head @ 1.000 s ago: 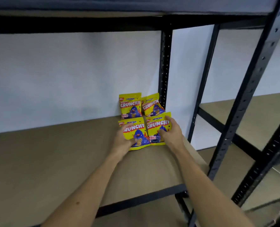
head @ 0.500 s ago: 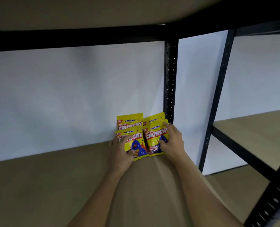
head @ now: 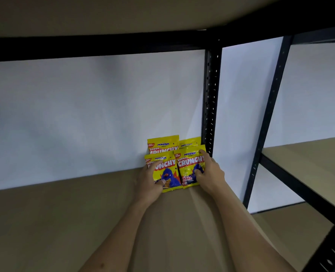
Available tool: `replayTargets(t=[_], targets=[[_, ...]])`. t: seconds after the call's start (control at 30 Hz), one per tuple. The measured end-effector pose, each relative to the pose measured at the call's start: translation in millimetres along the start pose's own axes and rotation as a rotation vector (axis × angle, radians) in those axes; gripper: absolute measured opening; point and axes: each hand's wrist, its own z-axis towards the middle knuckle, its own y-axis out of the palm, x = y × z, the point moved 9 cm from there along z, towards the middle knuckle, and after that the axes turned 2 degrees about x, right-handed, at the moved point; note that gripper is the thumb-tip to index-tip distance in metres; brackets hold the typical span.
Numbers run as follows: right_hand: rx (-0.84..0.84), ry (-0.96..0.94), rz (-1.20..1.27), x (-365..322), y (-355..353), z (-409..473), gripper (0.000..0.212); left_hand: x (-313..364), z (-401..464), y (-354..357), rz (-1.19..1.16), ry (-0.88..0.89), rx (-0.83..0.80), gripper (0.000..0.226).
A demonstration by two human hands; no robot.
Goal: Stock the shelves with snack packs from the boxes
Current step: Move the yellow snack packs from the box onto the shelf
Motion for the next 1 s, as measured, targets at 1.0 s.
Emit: replayTargets(t=[1.0], targets=[[0.057, -0.046, -0.239, -22, -6, -113, 0.062, -12, -79, -47, 0.230, -0.007, -0.087, 0.047]])
